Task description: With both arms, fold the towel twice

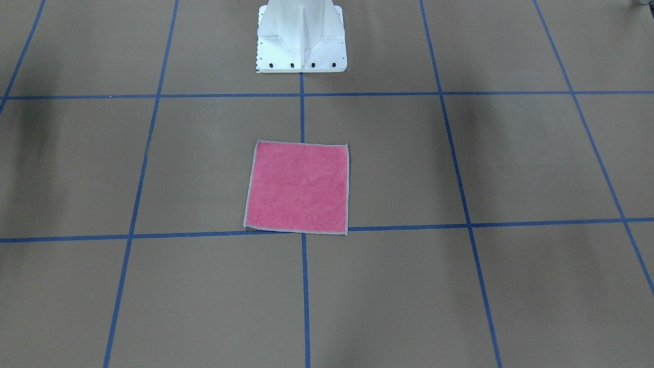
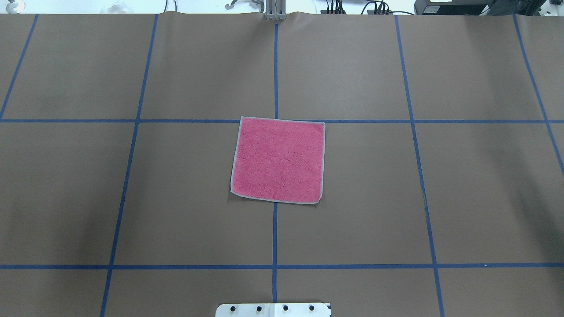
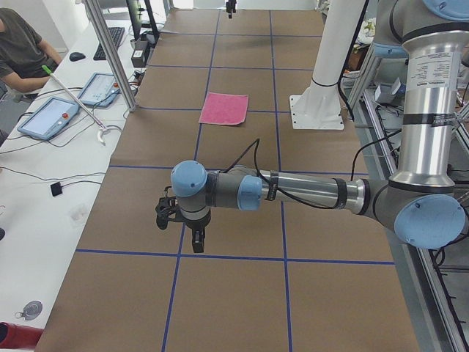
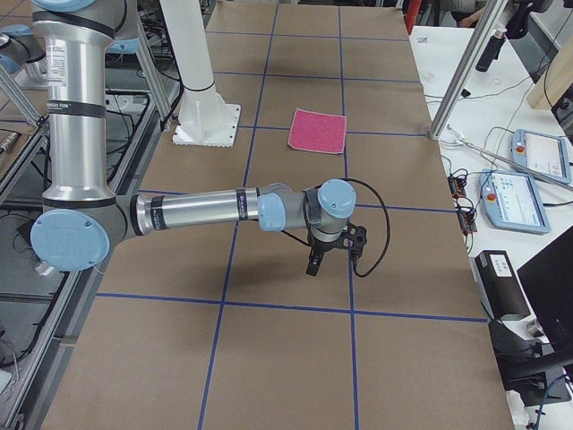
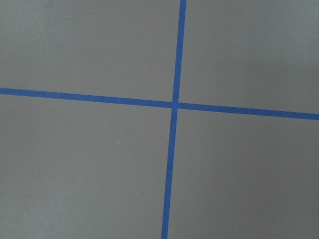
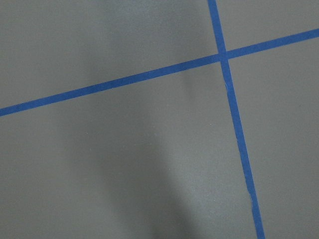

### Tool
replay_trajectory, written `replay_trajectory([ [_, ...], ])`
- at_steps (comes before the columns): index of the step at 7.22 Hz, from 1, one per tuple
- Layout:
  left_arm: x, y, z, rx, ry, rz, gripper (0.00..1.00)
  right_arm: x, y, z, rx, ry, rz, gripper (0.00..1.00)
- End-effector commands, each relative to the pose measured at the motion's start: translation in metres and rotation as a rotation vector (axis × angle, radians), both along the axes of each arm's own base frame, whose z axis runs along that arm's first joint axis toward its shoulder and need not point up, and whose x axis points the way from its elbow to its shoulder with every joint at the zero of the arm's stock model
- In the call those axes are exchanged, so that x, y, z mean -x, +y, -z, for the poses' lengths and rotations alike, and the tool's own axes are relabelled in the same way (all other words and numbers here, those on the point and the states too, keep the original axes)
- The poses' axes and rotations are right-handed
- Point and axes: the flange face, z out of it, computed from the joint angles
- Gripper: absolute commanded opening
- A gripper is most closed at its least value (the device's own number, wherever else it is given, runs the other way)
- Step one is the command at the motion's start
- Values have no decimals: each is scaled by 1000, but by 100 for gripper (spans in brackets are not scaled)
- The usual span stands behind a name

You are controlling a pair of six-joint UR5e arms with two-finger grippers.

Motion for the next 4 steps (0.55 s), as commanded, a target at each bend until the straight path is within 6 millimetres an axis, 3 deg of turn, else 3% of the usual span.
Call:
replay_trajectory([
  [1,-4,-4,6,-13,4,-7,99,1,-3,5,-61,-11,-2,100],
  [3,-15,-9,18,-65,45,-12,100,4,-8,17,-112,-28,0,100],
  [4,-42,-12,30,-12,105,10,100,21,-9,23,-171,-43,37,100],
])
